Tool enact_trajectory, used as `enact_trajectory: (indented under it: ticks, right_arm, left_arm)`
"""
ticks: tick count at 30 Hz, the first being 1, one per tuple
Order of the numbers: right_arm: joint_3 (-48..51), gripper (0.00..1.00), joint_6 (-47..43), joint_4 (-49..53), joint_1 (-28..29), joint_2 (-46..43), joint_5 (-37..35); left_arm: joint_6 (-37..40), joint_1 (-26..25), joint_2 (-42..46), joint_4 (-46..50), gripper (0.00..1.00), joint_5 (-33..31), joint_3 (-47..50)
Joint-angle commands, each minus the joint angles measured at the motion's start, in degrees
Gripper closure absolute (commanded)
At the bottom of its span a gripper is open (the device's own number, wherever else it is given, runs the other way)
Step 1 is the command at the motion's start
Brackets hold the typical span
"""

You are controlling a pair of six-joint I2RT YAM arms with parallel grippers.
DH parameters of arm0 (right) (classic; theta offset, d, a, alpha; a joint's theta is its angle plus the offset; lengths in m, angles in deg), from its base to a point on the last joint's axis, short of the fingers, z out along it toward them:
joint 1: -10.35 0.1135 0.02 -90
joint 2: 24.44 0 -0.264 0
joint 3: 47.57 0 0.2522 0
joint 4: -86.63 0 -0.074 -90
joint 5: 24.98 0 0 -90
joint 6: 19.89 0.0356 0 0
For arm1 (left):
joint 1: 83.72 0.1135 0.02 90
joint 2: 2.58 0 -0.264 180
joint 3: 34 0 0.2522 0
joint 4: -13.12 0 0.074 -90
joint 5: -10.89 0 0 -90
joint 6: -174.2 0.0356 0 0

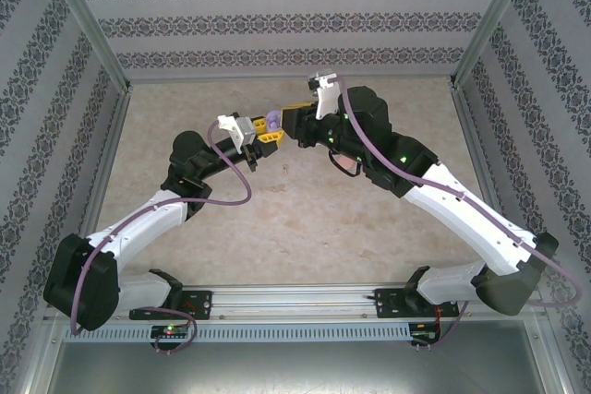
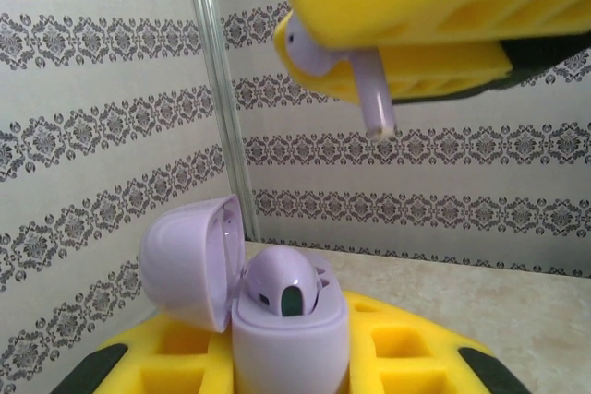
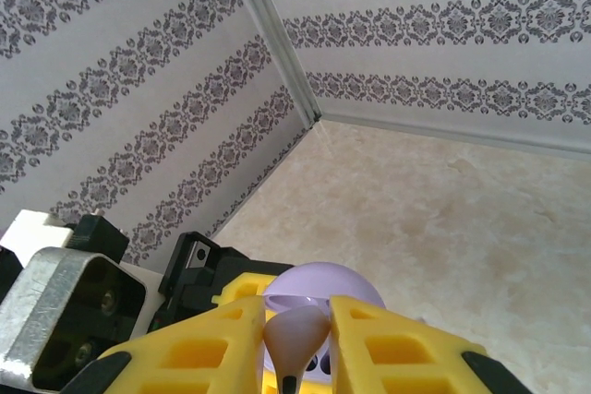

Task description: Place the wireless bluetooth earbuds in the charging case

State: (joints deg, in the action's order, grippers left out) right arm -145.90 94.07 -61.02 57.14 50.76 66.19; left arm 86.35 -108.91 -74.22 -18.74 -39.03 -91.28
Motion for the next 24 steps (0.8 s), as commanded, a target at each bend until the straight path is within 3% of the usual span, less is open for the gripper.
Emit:
enact_trajectory:
  ticks: [1,24]
  right_arm:
    - [0.77,0.75,-1.46,-1.81,0.85,0.97,-1.52]
    - [2.92,0.77,-1.16,-2.34,-0.38,3.10,-3.37]
  left_arm:
    - [0.56,-0.84,0.00,-3.06,1.00,0.08,-1.65]
    - [0.40,-1.35,0.53,-3.48,1.00,0.53,-1.65]
